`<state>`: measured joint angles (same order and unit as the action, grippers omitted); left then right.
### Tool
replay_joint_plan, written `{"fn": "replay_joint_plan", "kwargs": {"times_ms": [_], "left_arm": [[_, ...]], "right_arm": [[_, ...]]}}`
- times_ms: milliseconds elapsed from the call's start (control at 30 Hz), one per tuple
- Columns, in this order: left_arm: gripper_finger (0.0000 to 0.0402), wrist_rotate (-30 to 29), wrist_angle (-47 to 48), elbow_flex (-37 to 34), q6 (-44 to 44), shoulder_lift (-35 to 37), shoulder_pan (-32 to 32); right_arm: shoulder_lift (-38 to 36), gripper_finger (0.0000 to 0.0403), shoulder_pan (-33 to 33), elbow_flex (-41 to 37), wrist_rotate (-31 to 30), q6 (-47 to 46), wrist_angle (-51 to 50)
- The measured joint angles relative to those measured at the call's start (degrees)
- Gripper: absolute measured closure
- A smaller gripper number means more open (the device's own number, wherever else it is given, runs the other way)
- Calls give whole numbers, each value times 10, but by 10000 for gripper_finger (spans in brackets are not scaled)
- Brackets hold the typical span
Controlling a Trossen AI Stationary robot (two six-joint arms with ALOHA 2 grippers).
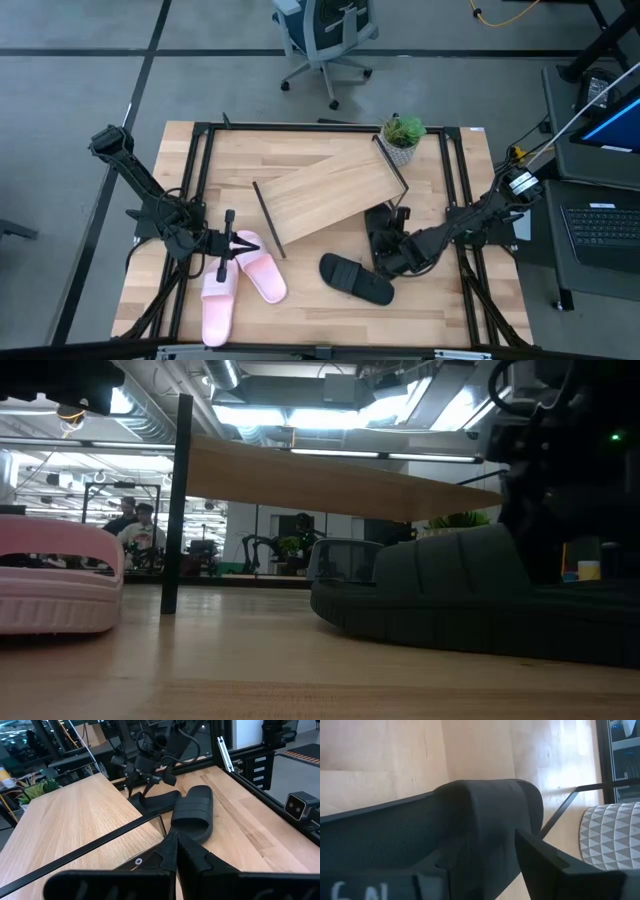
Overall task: Pick and place slides into the shelf
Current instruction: Put the right black slide on the shelf
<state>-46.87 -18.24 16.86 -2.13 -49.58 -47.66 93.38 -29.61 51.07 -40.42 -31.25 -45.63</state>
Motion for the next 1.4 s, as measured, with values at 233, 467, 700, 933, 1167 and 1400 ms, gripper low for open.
{"fn": "replay_joint_plan", "kwargs": {"times_ms": [233,467,700,933,1167,1400], "left_arm": [[401,0,0,0,0,0,0],[401,0,2,0,-1,0,0],[401,0,2,0,0,0,0],[401,0,2,0,0,0,0],[401,0,2,0,0,0,0],[401,0,2,0,0,0,0]], "right_arm": [[0,242,10,0,1,1,0],[0,283,10,0,28,3,-2],[-1,387,9,1,27,3,-2],[-1,382,9,1,30,2,-2],[-10,391,9,1,34,2,-3],[-53,391,9,0,43,1,-7]]}}
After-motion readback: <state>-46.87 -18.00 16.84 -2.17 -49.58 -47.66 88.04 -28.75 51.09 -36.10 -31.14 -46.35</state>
